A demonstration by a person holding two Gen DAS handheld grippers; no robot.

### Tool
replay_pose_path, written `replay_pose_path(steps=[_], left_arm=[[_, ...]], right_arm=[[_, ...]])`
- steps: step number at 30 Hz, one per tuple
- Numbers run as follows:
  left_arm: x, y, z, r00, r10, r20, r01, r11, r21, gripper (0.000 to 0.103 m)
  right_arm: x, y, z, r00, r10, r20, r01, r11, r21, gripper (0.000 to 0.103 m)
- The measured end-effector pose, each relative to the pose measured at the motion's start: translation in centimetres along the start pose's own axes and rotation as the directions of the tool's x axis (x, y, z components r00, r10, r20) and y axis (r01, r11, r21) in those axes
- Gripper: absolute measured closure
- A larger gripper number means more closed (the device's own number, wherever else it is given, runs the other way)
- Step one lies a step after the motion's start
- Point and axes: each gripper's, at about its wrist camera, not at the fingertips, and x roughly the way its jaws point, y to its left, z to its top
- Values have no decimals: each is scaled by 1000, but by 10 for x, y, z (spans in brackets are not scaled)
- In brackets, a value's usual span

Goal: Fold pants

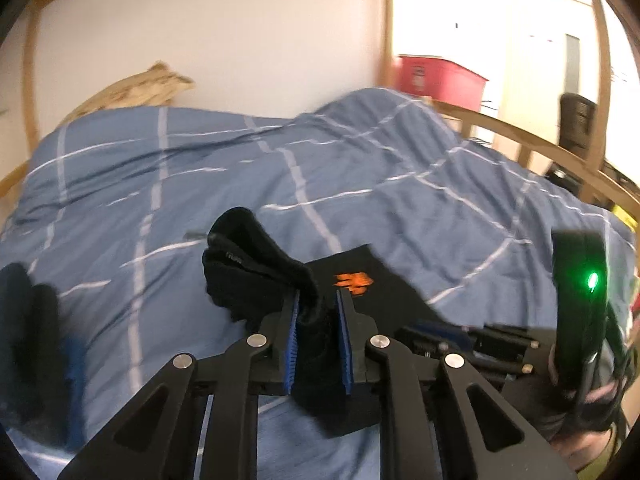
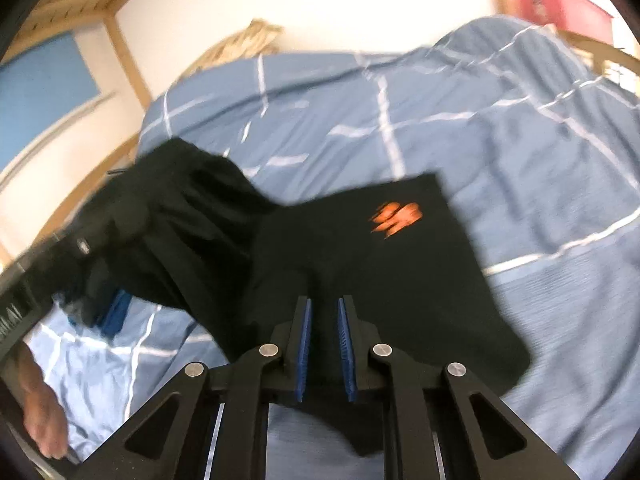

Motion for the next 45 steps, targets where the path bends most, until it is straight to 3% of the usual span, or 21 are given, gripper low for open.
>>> replay_pose_path(steps=[7, 15, 17, 19, 23, 27, 29, 36, 41, 45], left_arm=[[49, -52, 0, 989, -135, -52, 136, 991, 19, 89], [79, -93, -13, 975, -200, -99, 205, 978, 44, 89], [82, -95, -15, 972, -206, -109, 211, 977, 37, 86], [79, -92, -21, 970, -214, -113, 218, 976, 27, 65], [48, -78, -35, 987, -158, -35, 159, 987, 19, 45], [32, -63, -55, 999, -10, -32, 11, 999, 46, 43], [32, -56, -61, 999, 17, -51, -15, 999, 39, 43], [36, -40, -70, 997, -24, -78, 22, 999, -30, 43], [40, -36, -76, 994, -35, -100, 31, 999, -42, 43], [45, -31, -81, 992, -47, -121, 38, 997, -73, 43]], right_arm=[[-13, -51, 9, 996, -94, -1, 94, 995, -19, 88], [-18, -103, -8, 993, -116, -5, 116, 989, 91, 88], [-20, -111, -9, 993, -119, 3, 118, 985, 123, 87], [-21, -115, -8, 994, -106, 1, 105, 983, 149, 86], [-29, -111, -1, 992, -122, 16, 120, 986, 120, 77], [-34, -95, 16, 998, -51, 36, 49, 996, 70, 77], [-27, -85, 26, 1000, -6, 23, 5, 999, 38, 75], [18, -47, 49, 993, 105, -52, -110, 986, -124, 74], [47, -31, 59, 986, 131, -102, -146, 976, -164, 74], [69, -27, 59, 979, 105, -173, -134, 977, -165, 74]])
